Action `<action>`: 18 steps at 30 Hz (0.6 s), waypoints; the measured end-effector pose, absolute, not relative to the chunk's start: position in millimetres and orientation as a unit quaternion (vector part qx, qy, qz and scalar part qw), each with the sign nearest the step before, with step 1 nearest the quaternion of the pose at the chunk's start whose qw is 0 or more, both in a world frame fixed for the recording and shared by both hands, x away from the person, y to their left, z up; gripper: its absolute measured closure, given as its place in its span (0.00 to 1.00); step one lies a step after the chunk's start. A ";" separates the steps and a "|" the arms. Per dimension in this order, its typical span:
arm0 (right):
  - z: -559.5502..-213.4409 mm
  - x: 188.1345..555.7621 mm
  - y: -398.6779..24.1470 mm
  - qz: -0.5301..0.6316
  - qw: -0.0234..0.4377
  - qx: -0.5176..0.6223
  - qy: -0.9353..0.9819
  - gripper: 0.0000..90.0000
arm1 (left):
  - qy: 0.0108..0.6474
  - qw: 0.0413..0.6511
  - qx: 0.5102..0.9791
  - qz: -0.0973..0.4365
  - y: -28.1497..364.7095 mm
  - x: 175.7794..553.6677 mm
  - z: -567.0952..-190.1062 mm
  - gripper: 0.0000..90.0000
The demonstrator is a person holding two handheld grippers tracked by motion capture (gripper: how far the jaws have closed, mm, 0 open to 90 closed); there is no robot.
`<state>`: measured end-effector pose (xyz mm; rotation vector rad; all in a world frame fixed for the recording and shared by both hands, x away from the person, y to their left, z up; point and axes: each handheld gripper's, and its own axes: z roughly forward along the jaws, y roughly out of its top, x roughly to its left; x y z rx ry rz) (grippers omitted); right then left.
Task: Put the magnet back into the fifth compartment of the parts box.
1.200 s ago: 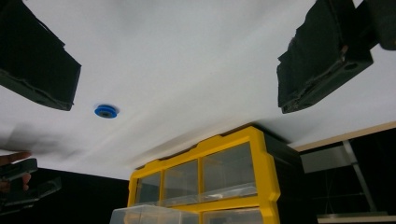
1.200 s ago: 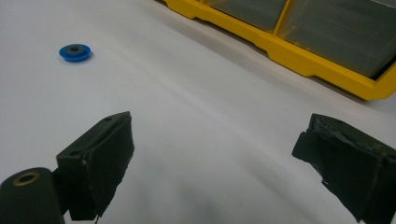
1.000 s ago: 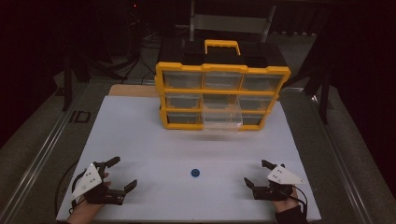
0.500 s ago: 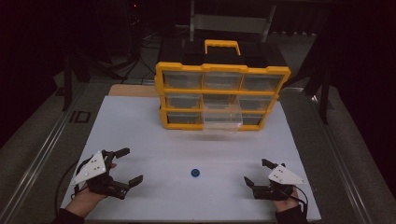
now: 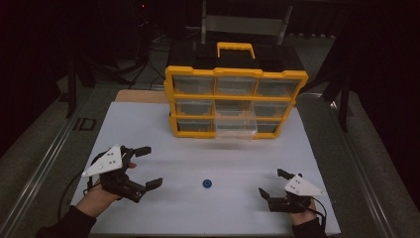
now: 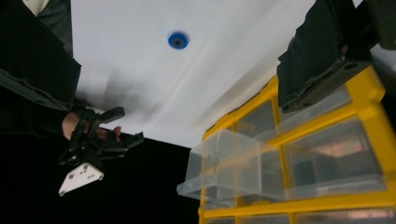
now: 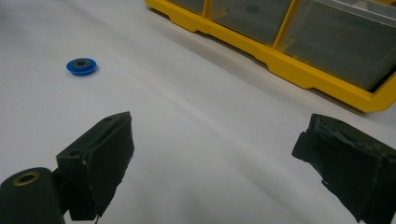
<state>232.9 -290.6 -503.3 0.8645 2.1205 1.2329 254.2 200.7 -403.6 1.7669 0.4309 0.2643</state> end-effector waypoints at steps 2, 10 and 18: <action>-503.5 233.0 -290.6 0.458 0.266 0.320 0.786 0.09 | 0.177 0.604 0.768 0.114 194.7 255.2 -399.0 0.00; -503.5 232.9 -290.4 0.458 0.265 0.320 0.786 0.09 | 0.135 0.588 0.790 0.113 166.4 257.9 -386.4 0.00; -503.7 233.1 -290.1 0.458 0.264 0.319 0.787 0.09 | 0.108 0.569 0.811 0.081 129.1 263.2 -394.4 0.00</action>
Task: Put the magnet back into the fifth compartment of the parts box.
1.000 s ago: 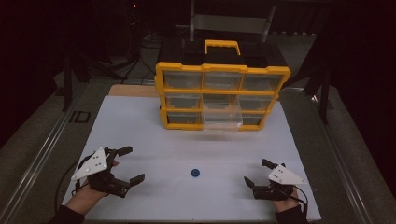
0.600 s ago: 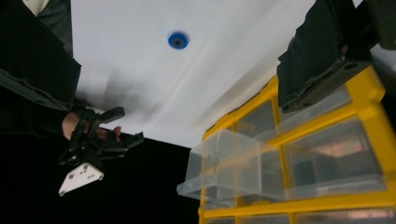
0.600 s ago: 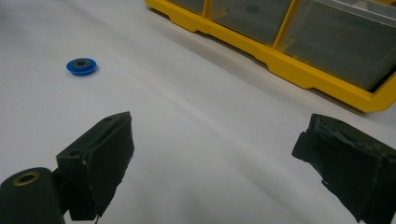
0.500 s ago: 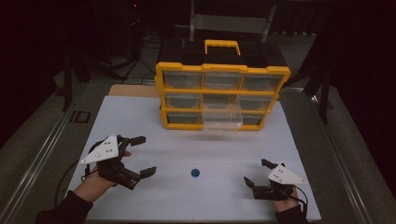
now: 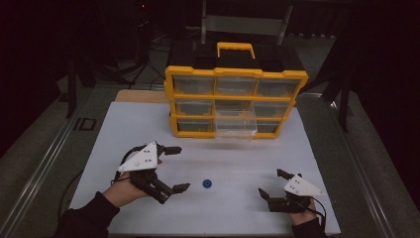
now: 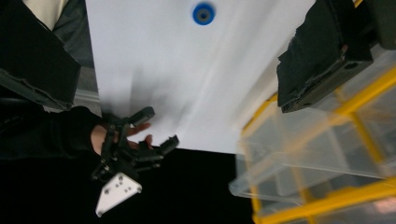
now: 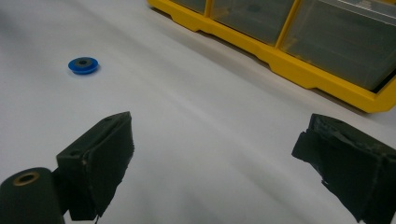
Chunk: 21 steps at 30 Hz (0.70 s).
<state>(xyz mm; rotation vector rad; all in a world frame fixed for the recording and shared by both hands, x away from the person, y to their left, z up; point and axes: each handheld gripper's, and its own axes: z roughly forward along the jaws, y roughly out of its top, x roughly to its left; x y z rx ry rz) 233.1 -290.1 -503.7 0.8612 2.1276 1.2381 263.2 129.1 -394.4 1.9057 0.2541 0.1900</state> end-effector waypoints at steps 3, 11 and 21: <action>-503.7 233.1 -290.4 0.458 0.264 0.319 0.787 0.09 | 0.101 0.559 0.820 0.067 115.8 264.9 -401.6 0.00; -503.8 233.2 -290.2 0.459 0.263 0.316 0.787 0.09 | 0.088 0.539 0.836 0.049 92.1 272.5 -420.3 0.00; -504.4 233.3 -289.8 0.458 0.261 0.316 0.789 0.09 | 0.087 0.522 0.848 0.025 80.8 286.1 -445.9 0.00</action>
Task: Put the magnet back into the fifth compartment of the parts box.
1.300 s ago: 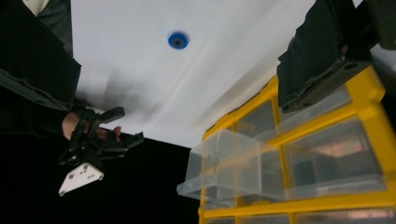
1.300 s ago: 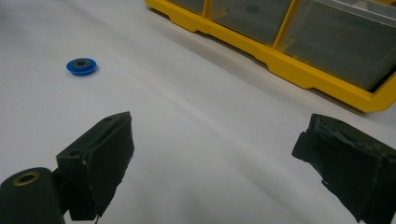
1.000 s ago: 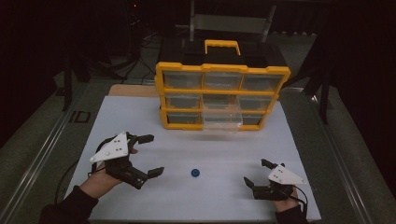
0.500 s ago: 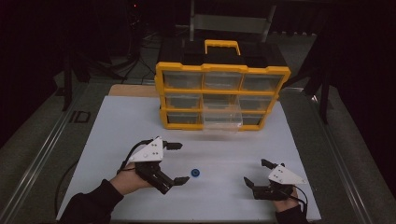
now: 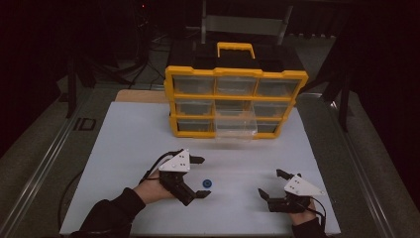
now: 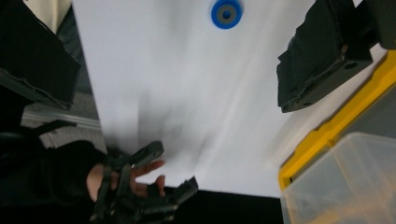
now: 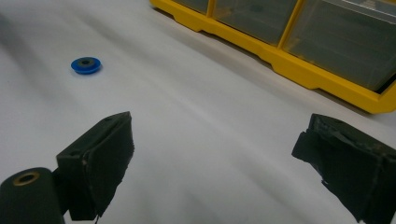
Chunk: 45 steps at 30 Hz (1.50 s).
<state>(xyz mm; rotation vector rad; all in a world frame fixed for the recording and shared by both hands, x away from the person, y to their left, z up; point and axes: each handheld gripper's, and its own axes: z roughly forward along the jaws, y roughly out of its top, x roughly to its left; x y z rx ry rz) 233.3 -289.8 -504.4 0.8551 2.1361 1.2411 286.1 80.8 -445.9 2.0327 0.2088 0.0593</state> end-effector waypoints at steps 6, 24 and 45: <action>-505.0 233.7 -289.6 0.457 0.260 0.316 0.790 0.09 | 0.083 0.500 0.862 0.015 73.1 292.2 -462.1 0.00; -505.5 233.7 -289.3 0.457 0.257 0.314 0.791 0.09 | 0.098 0.433 0.896 0.017 62.1 311.3 -499.9 0.04; -505.6 233.7 -289.1 0.458 0.256 0.314 0.791 0.09 | 0.096 0.391 0.915 0.011 59.6 321.5 -522.3 0.42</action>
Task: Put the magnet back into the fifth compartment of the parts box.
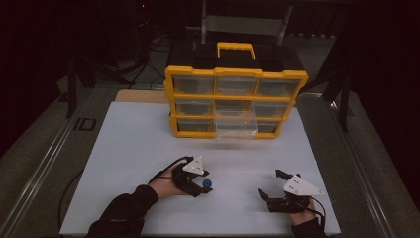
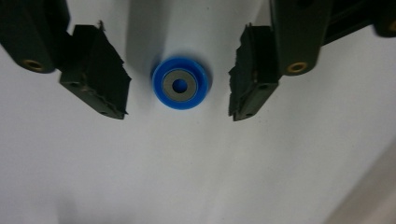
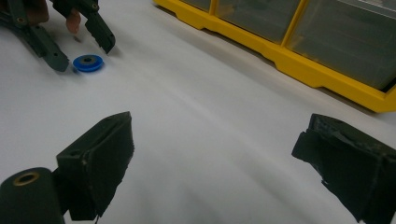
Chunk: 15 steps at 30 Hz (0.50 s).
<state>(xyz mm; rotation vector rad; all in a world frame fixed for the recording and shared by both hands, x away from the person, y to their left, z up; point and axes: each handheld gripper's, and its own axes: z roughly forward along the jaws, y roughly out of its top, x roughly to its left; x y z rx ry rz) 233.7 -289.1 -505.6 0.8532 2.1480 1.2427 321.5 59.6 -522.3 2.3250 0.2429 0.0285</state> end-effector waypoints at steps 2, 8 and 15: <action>-505.9 233.8 -288.9 0.457 0.256 0.314 0.792 0.09 | 0.093 0.385 0.918 0.010 58.2 321.2 -523.4 0.44; -506.0 234.0 -289.0 0.457 0.255 0.315 0.792 0.09 | 0.086 0.382 0.920 0.024 57.4 319.5 -523.7 0.48; -506.5 234.4 -288.6 0.457 0.254 0.316 0.792 0.09 | 0.078 0.375 0.923 0.027 56.1 318.1 -522.5 0.52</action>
